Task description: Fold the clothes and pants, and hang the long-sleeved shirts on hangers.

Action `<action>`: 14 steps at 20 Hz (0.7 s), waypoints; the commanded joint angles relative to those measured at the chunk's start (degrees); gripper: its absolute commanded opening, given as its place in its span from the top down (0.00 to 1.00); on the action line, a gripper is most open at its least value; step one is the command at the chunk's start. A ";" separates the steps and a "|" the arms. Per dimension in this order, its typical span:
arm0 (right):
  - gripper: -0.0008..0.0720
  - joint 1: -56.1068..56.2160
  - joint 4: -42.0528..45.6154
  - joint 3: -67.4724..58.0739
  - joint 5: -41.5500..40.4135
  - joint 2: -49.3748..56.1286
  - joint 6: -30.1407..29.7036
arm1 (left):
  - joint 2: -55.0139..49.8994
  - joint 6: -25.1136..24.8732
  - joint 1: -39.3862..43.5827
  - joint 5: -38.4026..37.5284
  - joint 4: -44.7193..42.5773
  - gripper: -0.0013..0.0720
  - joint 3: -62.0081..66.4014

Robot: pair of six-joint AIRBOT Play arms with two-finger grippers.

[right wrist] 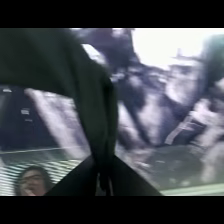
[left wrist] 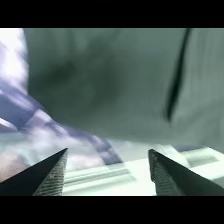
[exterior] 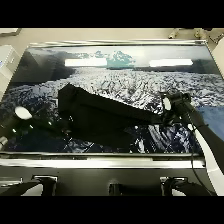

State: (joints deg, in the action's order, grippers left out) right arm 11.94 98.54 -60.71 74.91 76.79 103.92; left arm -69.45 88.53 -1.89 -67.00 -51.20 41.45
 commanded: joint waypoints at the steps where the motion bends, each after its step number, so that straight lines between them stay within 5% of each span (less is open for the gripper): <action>1: 0.94 0.04 -4.94 0.02 -1.38 0.04 -1.14 | 1.09 -7.48 5.86 13.84 21.62 0.26 -13.92; 8: 0.94 0.04 -4.90 0.02 0.24 0.04 -1.31 | -5.70 -9.33 19.78 23.87 32.61 0.35 -13.62; 12: 0.94 0.04 -4.92 0.02 1.68 0.04 -1.33 | -6.47 -8.33 21.73 27.30 33.05 0.65 -13.38; 14: 0.94 0.04 -6.36 0.02 2.36 0.04 -1.31 | -6.43 -7.58 21.73 29.66 33.05 0.93 -13.38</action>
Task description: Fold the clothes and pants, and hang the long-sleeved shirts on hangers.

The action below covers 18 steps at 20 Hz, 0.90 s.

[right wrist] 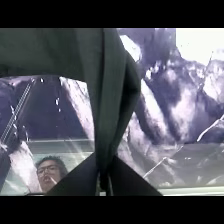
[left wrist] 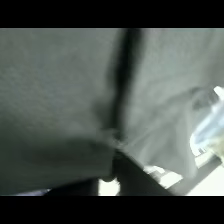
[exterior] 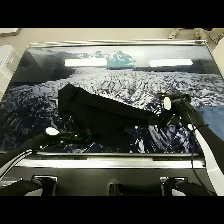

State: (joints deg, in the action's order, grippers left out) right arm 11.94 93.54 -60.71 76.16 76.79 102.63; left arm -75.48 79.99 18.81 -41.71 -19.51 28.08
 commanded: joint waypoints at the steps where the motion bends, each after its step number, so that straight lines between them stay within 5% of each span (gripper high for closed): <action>1: 0.94 0.04 -2.84 0.02 1.38 0.02 -0.02 | -0.37 0.96 1.03 4.79 1.33 0.95 0.00; 5: 0.94 0.04 -3.10 -0.81 -0.22 -3.23 0.00 | 5.25 -4.22 0.07 4.44 0.15 0.95 1.81; 8: 0.94 0.02 6.14 -8.63 -3.06 -9.20 0.02 | 17.46 -12.15 -6.10 1.77 -12.81 0.95 10.56; 10: 0.94 0.02 14.19 -18.36 -5.29 -13.62 0.04 | 26.25 -9.22 -13.60 -0.61 -22.03 0.95 21.62; 13: 0.94 0.04 24.20 -33.83 -8.81 -19.78 0.74 | 34.91 -6.88 -24.72 3.08 -22.53 0.95 41.55; 18: 0.94 0.04 21.33 -41.16 -3.50 -31.54 7.19 | 40.85 -0.42 -29.27 7.52 -19.47 0.95 60.33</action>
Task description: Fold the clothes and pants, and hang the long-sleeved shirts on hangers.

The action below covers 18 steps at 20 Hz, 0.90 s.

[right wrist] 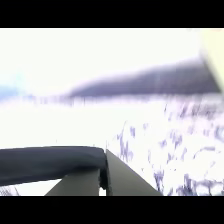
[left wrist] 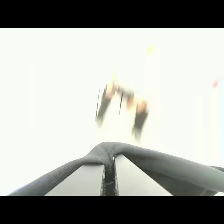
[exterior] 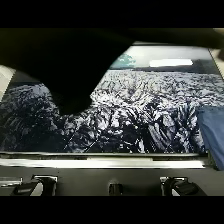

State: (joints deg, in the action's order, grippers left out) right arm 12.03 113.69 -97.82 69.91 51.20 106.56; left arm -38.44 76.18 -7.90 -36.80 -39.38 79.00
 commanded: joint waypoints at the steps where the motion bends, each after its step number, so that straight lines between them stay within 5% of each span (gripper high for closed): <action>1: 0.94 -0.04 0.24 -4.04 4.42 -7.43 3.26 | 4.39 3.39 -1.64 1.66 2.27 0.95 9.40; 8: 0.94 -0.04 -0.52 -4.04 14.34 -11.63 1.86 | 3.34 3.32 1.57 0.13 2.62 0.95 9.18; 12: 0.94 -0.04 -1.49 1.49 36.28 -11.17 1.84 | -0.52 3.34 1.57 -13.44 -1.40 0.95 2.62; 14: 0.94 -0.04 -8.92 12.48 36.15 -13.27 1.97 | -3.50 3.34 2.86 -15.21 -1.38 0.95 -6.32; 18: 0.94 -0.07 -11.82 38.38 30.73 -13.40 2.80 | -12.22 1.99 8.61 -3.96 -1.36 0.95 -22.32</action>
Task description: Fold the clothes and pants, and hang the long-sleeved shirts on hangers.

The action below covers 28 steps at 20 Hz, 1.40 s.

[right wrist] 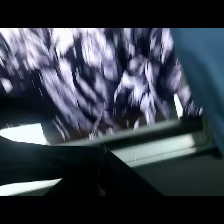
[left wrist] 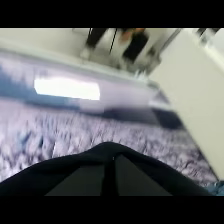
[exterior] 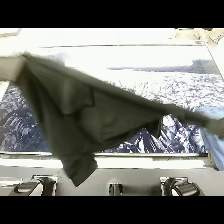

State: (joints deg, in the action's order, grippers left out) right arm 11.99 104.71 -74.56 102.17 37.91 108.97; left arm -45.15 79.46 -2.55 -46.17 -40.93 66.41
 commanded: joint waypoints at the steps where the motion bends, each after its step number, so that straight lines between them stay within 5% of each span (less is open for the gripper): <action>1: 0.94 -0.02 -1.73 19.54 -7.65 1.44 0.98 | -8.61 -2.80 4.31 9.16 0.22 0.95 -10.99; 5: 0.94 -0.02 -0.68 21.59 -38.91 16.74 10.51 | -22.91 -3.58 5.86 22.18 2.64 0.95 -9.53; 8: 0.94 0.00 -1.18 20.94 -64.63 29.81 21.24 | -29.77 -3.34 5.88 22.69 3.54 0.95 -7.91; 11: 0.94 0.00 -7.45 20.94 -72.65 38.82 35.47 | -33.09 -3.39 5.97 16.94 3.87 0.95 -7.96; 13: 0.86 0.00 -11.98 20.94 -72.24 41.44 36.24 | -34.21 -3.39 5.92 12.44 3.85 0.94 -7.96; 14: 0.70 -0.02 -12.33 20.81 -71.65 41.18 34.05 | -34.23 -3.39 5.73 10.40 3.85 0.85 -7.93; 15: 0.44 -0.09 -12.00 20.00 -69.35 40.33 29.88 | -33.86 -3.39 4.94 8.09 3.85 0.57 -7.87; 16: 0.25 -1.18 -11.96 18.38 -65.33 39.01 22.97 | -33.35 -3.45 3.19 4.28 3.39 0.17 -7.32; 17: 0.20 -3.61 -12.09 16.31 -59.17 37.44 16.57 | -32.92 -3.45 0.59 -0.76 1.70 0.05 -6.25; 18: 0.10 -6.99 -12.61 14.53 -53.24 36.06 10.62 | -32.57 -3.37 -3.13 -7.69 -1.75 0.05 -4.59; 21: 0.08 -23.04 -21.97 12.94 -33.07 34.07 -12.50 | -32.50 4.26 -14.60 -26.93 -16.63 0.08 -2.34; 24: 0.12 -34.91 -30.29 17.75 -22.97 34.12 -18.69 | -32.50 5.42 -21.42 -32.57 -21.44 0.09 -9.60; 28: 0.03 -36.06 -37.90 26.80 -23.23 34.12 -21.49 | -32.57 0.74 -20.74 -25.18 -14.60 0.09 -22.51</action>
State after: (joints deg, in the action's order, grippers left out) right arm -21.32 74.08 -52.77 74.39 72.18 93.14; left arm -77.69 82.52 -21.91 -72.29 -57.98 51.22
